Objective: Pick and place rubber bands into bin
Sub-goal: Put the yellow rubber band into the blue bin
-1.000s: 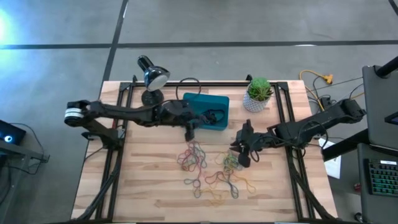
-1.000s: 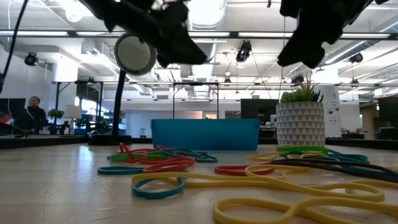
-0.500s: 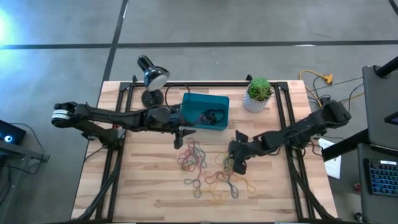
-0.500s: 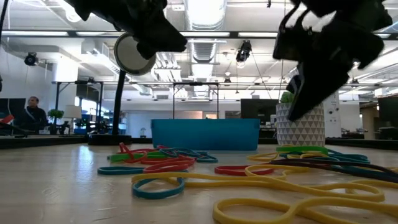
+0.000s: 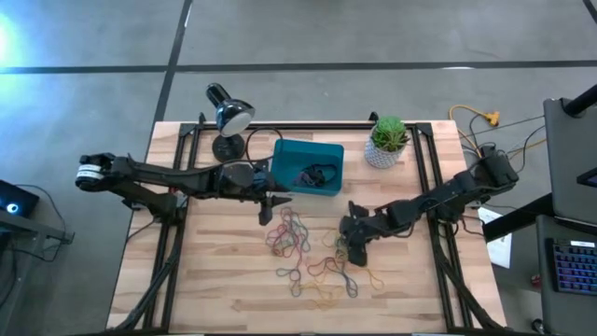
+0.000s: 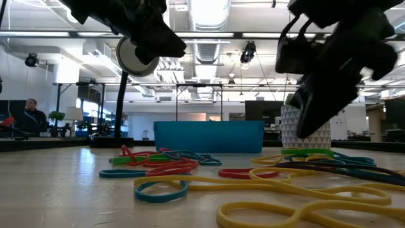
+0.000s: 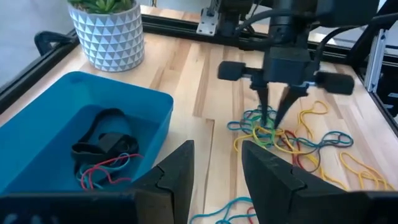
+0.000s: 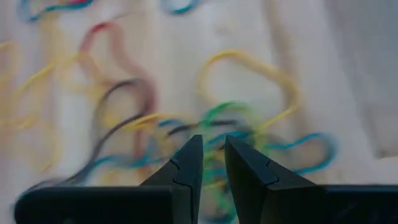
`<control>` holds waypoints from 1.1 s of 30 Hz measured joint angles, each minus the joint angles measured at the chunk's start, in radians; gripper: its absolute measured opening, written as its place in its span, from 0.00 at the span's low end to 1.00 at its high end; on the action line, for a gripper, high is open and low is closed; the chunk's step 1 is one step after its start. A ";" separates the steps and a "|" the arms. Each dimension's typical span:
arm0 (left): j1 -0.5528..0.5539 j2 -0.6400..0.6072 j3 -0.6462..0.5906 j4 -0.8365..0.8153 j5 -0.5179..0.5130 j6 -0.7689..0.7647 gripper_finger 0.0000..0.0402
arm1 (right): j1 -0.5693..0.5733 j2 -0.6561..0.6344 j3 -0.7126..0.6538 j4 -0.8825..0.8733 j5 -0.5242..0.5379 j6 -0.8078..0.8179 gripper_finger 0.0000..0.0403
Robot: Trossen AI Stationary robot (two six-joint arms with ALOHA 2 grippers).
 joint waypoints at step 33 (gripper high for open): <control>0.001 0.004 -0.011 0.000 0.000 -0.001 0.29 | 0.017 -0.015 -0.013 -0.016 0.166 0.034 0.15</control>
